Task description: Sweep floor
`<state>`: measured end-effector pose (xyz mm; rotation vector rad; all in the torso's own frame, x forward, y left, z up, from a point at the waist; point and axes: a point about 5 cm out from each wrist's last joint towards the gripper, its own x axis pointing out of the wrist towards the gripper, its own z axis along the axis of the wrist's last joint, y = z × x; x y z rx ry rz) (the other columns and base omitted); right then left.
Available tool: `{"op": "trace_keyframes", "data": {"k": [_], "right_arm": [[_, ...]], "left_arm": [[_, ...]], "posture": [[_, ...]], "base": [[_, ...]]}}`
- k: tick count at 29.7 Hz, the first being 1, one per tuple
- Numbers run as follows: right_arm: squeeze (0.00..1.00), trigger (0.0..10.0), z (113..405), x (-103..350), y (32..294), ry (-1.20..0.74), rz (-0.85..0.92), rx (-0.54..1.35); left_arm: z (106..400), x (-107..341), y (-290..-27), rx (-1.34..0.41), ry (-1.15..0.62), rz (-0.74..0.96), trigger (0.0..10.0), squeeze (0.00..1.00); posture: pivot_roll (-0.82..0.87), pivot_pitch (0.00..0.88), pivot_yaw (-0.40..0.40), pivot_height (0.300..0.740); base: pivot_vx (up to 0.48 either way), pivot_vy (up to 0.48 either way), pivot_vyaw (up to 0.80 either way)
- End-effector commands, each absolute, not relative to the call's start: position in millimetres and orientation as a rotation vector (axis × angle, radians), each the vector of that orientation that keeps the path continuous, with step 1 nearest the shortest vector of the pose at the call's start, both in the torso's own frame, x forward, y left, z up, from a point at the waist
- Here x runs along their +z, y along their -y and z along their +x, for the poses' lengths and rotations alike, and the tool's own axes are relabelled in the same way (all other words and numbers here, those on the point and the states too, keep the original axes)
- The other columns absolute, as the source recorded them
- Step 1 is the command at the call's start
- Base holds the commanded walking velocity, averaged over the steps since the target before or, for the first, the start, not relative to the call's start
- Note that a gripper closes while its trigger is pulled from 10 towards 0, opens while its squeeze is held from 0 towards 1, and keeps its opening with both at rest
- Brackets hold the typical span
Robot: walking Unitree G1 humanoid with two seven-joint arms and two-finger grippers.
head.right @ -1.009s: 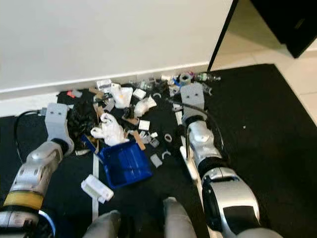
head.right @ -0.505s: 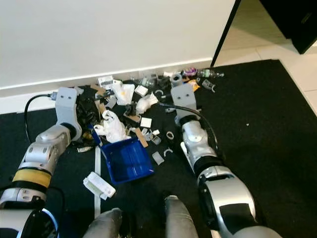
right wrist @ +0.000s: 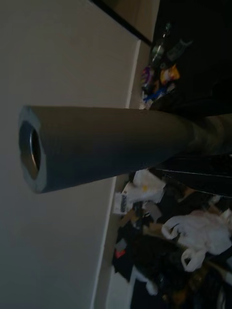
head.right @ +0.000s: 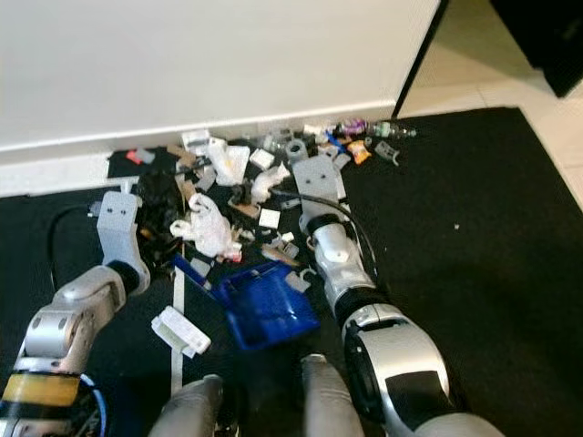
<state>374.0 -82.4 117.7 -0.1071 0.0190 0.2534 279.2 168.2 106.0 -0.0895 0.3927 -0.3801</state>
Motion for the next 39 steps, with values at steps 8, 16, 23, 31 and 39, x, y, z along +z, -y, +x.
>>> {"op": "trace_keyframes", "data": {"k": [8, 16, 23, 31, 39], "right_arm": [[0.00, 10.0, 368.6, 128.7, 34.4, -0.008, 0.029, 0.419], [0.00, 10.0, 355.0, 129.7, 14.3, 0.050, 0.122, 0.665], [0.00, 10.0, 357.0, 153.5, 36.2, 0.209, 0.155, 0.734], [0.00, 10.0, 361.1, 176.2, 71.6, 0.316, 0.103, 0.679], [0.00, 10.0, 366.4, 199.1, 110.8, 0.373, 0.021, 0.586]], "left_arm": [[263.2, 97.3, -144.9, -0.476, -0.450, -0.204, 10.0, 0.00], [276.2, 103.3, -147.2, -0.406, -0.401, -0.154, 10.0, 0.00], [291.3, 122.4, -149.3, -0.372, -0.290, -0.007, 10.0, 0.00], [306.3, 144.5, -163.9, -0.266, -0.198, 0.011, 10.0, 0.00], [303.6, 169.9, -199.5, -0.183, -0.153, 0.114, 10.0, 0.00]], "posture": [[0.27, 0.301, -0.033, 0.740], [0.21, 0.289, -0.045, 0.740], [0.16, 0.285, -0.045, 0.740], [0.13, 0.279, -0.039, 0.740], [0.13, 0.282, -0.034, 0.740]], "base": [[0.000, 0.000, 0.00], [0.000, 0.000, 0.00], [0.000, 0.000, 0.00], [0.000, 0.000, 0.00], [0.000, 0.000, 0.00]]}}
